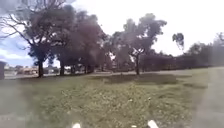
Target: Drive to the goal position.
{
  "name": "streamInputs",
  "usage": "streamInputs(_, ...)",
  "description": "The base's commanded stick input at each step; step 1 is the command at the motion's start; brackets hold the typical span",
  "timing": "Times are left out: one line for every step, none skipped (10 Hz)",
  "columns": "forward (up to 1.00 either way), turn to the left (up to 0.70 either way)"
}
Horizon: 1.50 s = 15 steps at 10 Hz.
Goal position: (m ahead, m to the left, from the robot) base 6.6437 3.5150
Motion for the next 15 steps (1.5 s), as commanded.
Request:
streamInputs(0.70,0.00)
streamInputs(0.70,0.00)
streamInputs(0.70,0.00)
streamInputs(0.70,0.00)
streamInputs(0.70,0.00)
streamInputs(0.70,0.00)
streamInputs(0.70,0.00)
streamInputs(0.70,0.00)
streamInputs(0.70,0.00)
streamInputs(0.70,0.00)
streamInputs(0.70,0.00)
streamInputs(0.70,0.00)
streamInputs(0.70,0.00)
streamInputs(0.70,0.00)
streamInputs(0.70,0.00)
